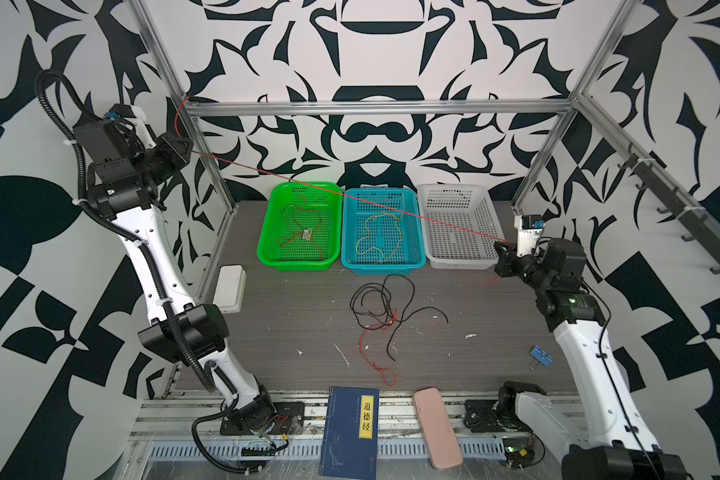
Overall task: Untangle and sort cables by color
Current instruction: Straighten the cable.
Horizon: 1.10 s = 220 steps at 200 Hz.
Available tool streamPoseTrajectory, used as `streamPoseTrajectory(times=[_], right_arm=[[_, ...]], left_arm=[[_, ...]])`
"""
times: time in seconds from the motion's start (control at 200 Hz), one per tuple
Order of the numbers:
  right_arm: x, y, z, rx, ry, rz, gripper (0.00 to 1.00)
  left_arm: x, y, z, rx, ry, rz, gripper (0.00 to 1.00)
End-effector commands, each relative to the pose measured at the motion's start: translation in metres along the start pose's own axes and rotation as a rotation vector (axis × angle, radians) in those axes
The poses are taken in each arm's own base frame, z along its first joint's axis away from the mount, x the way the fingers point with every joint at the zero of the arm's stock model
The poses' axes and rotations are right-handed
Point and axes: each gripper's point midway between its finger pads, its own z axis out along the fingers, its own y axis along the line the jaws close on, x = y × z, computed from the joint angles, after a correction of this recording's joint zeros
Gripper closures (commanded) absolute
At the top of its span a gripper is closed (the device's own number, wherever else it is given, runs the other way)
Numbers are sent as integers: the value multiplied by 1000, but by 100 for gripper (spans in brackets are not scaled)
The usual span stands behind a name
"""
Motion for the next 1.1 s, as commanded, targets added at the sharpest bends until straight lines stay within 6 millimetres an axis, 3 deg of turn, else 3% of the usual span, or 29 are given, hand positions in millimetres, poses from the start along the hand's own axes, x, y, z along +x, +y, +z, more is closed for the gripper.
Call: streamPoseTrajectory(times=[0.0, 0.13, 0.19, 0.36, 0.435, 0.51, 0.57, 0.705, 0.775, 0.83, 0.975, 1.095], right_arm=[[64, -138, -47, 688, 168, 221, 95], [80, -164, -57, 781, 192, 305, 89], [88, -170, -54, 746, 194, 377, 85], [82, -161, -46, 657, 150, 396, 80], [73, -154, -52, 637, 117, 389, 77], [56, -138, -52, 551, 68, 391, 73], [46, -123, -49, 474, 47, 398, 72], [24, -77, -37, 254, 21, 407, 69], [16, -52, -34, 177, 25, 371, 68], [11, -33, -32, 128, 35, 336, 68], [7, 15, -29, -12, 66, 273, 68], [8, 46, -28, -120, 72, 252, 68]], left_arm=[[-122, 144, -79, -514, -510, 70, 100], [-123, 154, -80, -502, -513, 44, 100], [-123, 157, -80, -493, -511, 29, 100], [-118, 152, -66, -433, -483, 16, 100], [-114, 136, -55, -395, -464, 32, 100], [-109, 107, -40, -347, -439, 73, 100], [-104, 72, -25, -282, -419, 120, 100], [-88, -26, 7, -115, -389, 262, 100], [-79, -85, 15, -20, -399, 344, 100], [-76, -116, 14, 11, -425, 392, 100], [-74, -163, 11, 84, -484, 449, 100], [-40, -186, 43, 130, -420, 524, 100]])
